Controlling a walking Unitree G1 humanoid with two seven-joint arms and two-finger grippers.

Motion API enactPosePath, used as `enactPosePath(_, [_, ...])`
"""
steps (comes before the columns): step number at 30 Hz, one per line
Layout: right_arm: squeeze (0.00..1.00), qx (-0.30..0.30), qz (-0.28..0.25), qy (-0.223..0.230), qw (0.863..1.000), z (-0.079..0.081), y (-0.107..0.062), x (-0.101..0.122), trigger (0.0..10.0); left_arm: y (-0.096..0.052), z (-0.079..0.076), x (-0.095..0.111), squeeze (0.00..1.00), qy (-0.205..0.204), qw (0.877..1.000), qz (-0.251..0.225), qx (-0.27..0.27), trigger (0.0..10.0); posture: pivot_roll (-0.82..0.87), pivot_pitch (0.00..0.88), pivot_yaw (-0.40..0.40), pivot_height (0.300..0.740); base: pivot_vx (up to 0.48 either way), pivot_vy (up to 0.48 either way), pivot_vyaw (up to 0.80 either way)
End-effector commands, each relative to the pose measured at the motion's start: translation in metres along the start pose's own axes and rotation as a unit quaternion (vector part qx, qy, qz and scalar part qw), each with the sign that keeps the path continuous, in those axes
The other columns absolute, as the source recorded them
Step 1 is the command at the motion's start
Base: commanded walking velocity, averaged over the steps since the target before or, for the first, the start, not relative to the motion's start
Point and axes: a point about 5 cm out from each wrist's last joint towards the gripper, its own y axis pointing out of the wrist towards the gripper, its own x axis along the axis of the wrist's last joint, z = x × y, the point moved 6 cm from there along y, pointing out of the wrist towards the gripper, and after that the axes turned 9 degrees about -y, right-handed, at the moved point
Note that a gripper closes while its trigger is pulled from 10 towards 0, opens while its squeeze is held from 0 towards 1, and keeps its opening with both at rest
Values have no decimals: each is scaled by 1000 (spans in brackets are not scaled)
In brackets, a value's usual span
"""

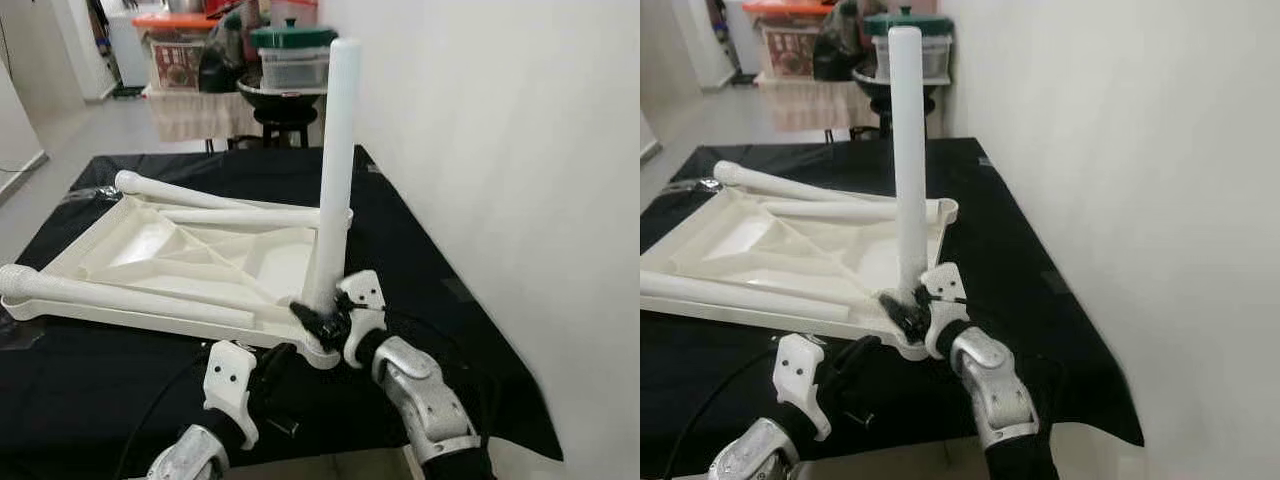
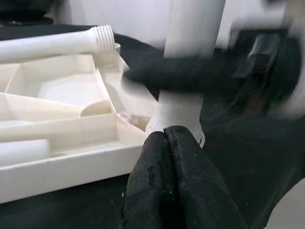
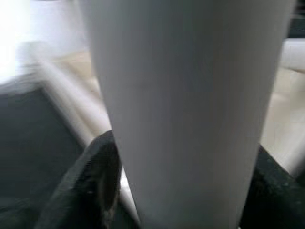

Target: Building children table

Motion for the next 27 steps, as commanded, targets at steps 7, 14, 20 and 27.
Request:
enactPosePath(7, [0, 207, 9, -69, 976, 8, -12, 12, 10000, 3, 0, -10, 0, -4, 1000, 20, -5, 10000, 46, 0, -69, 740, 0, 0, 0])
enactPosePath(14, [0, 241, 21, -30, 970, -11, -7, 16, 2784, 5, -1, -13, 0, 0, 1000, 25, -8, 10000, 66, 0, -80, 740, 0, 0, 0])
enactPosePath(20, [0, 235, 11, -17, 972, -18, -3, 23, 0, 6, -2, -14, 0, 0, 1000, 26, -9, 10000, 67, 0, -81, 740, 0, 0, 0])
enactPosePath(27, [0, 239, 21, 3, 971, -25, -14, 9, 0, 6, -4, -15, 0, -4, 1000, 26, -12, 10000, 63, 0, -78, 740, 0, 0, 0])
